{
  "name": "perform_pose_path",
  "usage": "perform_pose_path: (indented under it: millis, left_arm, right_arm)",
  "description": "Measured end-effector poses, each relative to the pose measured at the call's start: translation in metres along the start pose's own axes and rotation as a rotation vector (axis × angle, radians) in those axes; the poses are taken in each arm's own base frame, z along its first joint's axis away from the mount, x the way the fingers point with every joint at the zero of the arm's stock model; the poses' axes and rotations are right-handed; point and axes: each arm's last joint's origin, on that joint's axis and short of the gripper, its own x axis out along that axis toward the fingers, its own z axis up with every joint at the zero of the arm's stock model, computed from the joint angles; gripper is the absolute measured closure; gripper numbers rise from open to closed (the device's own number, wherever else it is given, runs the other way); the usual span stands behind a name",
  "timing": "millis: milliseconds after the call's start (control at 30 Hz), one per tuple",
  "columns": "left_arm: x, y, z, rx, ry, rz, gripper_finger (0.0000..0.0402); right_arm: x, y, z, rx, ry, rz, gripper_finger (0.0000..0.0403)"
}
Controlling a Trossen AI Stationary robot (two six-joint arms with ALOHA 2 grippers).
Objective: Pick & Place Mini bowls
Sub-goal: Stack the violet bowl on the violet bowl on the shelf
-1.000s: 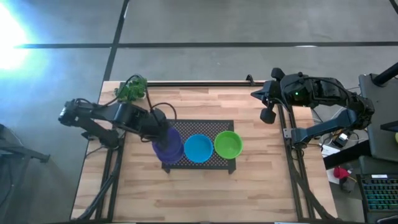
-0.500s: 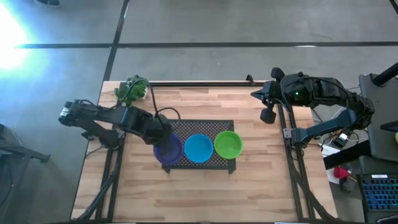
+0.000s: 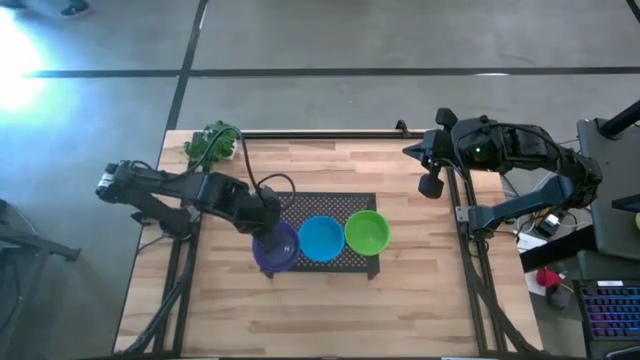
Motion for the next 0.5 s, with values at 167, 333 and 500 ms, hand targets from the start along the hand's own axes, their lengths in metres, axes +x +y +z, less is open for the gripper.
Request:
perform_pose_path:
  millis: [167,333,500]
  left_arm:
    - [0.0,-0.0004,0.0001,-0.001,0.003,-0.007,0.0357]
    - [-0.0002,-0.0003,0.0001,-0.001,0.005,-0.01,0.0332]
    - [-0.0037,-0.002,0.0,0.003,0.043,-0.055,0.0326]
  right_arm:
    - [0.0,0.0,0.0001,0.0,-0.001,0.0,0.0394]
    - [0.0,0.0,0.0001,0.001,-0.001,0.0,0.0394]
    - [0.0,0.0,0.0001,0.001,-0.001,0.0,0.0394]
